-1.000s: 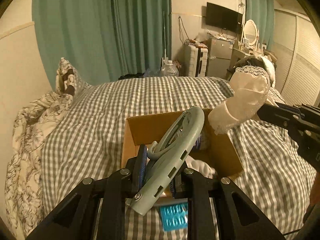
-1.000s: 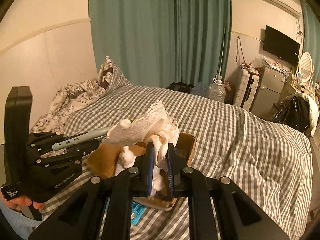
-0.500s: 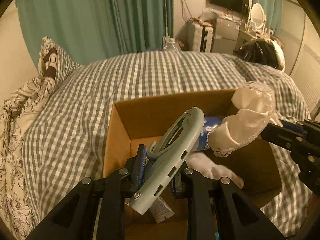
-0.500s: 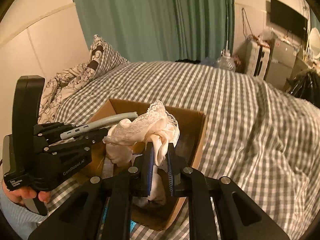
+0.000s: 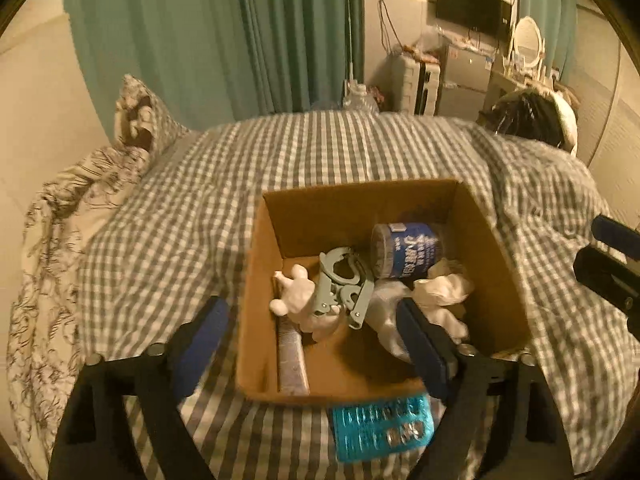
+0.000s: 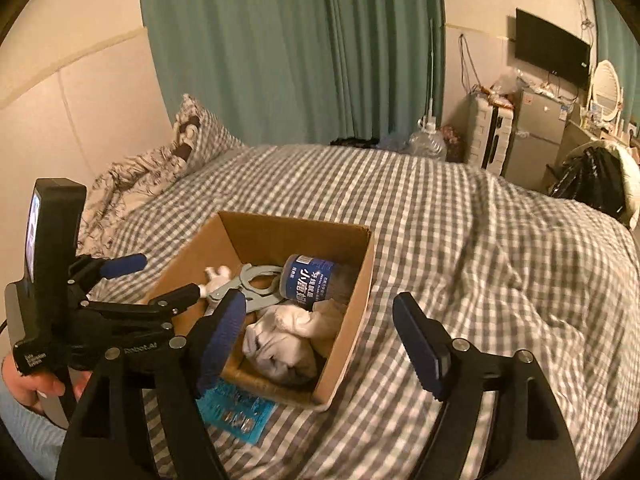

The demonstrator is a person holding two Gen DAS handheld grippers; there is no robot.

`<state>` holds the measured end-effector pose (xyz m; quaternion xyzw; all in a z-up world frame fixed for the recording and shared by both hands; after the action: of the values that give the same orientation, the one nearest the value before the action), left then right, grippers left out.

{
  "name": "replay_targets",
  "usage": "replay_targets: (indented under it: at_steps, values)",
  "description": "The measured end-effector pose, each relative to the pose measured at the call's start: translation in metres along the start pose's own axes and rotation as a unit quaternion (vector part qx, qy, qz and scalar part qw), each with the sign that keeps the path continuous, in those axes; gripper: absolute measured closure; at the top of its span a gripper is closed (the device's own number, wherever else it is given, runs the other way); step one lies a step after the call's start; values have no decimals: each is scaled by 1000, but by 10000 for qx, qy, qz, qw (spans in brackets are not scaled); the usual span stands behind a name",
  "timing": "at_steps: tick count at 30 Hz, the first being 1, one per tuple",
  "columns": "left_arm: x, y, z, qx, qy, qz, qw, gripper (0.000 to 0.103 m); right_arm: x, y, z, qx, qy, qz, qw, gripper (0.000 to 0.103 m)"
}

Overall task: Organize objects
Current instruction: 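Release the hook and lace cloth into the box from both grippers, then grasp the blue-and-white tissue pack with the left gripper and lift it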

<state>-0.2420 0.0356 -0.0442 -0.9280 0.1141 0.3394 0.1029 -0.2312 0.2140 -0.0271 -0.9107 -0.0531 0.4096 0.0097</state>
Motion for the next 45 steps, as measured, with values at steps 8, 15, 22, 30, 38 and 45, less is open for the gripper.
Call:
replay_targets:
  at_steps: [8,15,22,30,38,45]
  values:
    - [9,-18,-73,-78,-479,148,9987,3,7,0,-82,309,-501,-122,9982,19]
    - [43,-32,-123,-94,-784,176,9967,3,25,-2,-153,575,-871,-190,9944,15]
    - [99,-41,-131,-105,-751,149,9970,3,68,-1,-174,803,-786,-51,9937,14]
    - [168,-42,-101,-26,-232,62,9997,3,123,11,-153,843,-382,-34,9957,14]
    - [216,-62,-60,268,499,447,9974,3,146,15,-125,893,24,-88,9960,14]
    - [240,-85,-30,325,907,908,9912,3,154,8,-109,958,280,-16,9950,14]
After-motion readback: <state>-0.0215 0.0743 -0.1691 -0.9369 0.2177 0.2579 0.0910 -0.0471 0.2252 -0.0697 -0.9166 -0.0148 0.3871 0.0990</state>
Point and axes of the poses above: each gripper's, at about its wrist camera, not at the fingertips, and z roughly the way its jaws point, y to its left, x to its underside, the point moved 2 cm from there along z, roughly the way its jaws point, and after that the axes turned 13 degrees about x, right-handed, at the moved point
